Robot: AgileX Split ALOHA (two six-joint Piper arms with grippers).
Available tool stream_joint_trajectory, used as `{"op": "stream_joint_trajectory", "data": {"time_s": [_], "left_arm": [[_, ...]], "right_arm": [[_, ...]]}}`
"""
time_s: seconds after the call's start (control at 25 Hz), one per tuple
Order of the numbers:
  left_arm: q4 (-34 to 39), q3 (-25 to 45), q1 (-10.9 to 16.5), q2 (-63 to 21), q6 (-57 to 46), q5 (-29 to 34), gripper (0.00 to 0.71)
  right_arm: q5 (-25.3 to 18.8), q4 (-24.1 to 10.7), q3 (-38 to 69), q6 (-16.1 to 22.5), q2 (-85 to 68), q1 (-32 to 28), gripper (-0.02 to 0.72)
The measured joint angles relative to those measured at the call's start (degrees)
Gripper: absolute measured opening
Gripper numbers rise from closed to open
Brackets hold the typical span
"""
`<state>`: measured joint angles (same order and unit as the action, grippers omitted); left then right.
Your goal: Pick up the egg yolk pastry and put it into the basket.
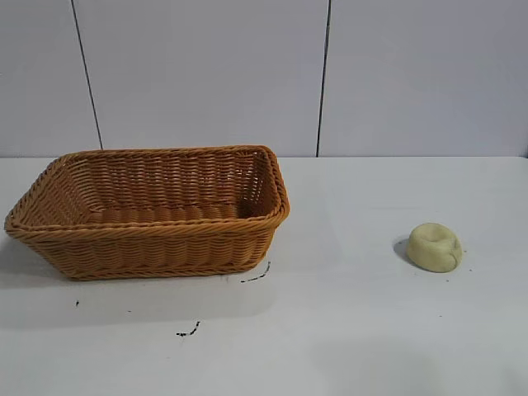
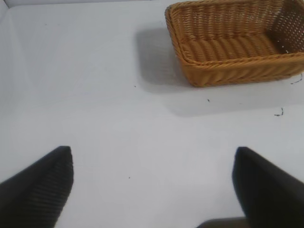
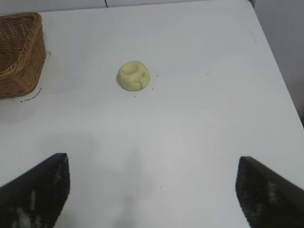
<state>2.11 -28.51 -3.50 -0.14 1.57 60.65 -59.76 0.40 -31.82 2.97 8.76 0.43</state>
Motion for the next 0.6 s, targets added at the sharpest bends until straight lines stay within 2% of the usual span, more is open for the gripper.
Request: {"op": "stream_joint_trajectory", "data": {"time_s": [0.6], "left_arm": [[0.00,0.00,0.00,0.00,0.00,0.00,0.693]], "right_arm": [[0.47,0.34,-23.63,-0.10,53.80,0.00,0.695]]}}
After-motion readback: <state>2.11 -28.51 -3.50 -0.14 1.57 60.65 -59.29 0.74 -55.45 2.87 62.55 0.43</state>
